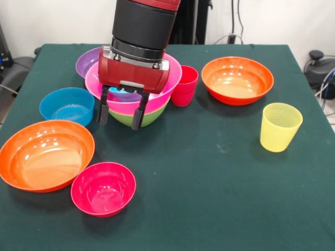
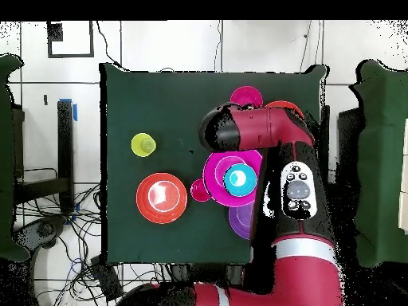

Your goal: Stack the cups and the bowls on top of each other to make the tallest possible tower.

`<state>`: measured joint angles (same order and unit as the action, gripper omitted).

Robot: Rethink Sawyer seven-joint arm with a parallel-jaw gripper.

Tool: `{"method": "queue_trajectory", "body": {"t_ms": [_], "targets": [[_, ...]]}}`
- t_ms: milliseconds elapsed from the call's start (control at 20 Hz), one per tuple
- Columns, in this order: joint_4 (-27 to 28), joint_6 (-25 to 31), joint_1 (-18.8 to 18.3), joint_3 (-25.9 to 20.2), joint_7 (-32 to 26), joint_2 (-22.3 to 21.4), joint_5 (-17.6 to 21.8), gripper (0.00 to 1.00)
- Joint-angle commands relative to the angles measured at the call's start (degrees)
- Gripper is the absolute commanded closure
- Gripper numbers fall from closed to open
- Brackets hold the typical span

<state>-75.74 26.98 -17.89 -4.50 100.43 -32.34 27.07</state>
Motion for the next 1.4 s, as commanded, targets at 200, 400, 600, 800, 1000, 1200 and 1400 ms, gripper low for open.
{"method": "queue_trajectory", "body": {"t_ms": [200, 400, 600, 800, 1000, 1200, 1400], "targets": [[-7.2, -3.9, -1.4, -2.1, 0.5, 2.4, 2.9, 0.0], [-8.1, -7.0, -2.3, -2.7, 1.0, 2.4, 2.9, 0.0], [-8.2, -7.7, -3.1, -3.3, 0.3, 1.8, 2.9, 0.0], [-7.9, -7.4, -4.1, -3.7, -0.5, 1.6, 2.4, 0.0], [-8.5, -6.3, -5.4, -4.7, -1.1, 0.4, 1.4, 0.0], [-9.3, -4.0, -4.8, -5.4, -0.8, -2.1, 0.0, 0.0], [-8.9, -3.7, -3.4, -4.9, 0.6, -2.3, -0.4, 0.0]]}}
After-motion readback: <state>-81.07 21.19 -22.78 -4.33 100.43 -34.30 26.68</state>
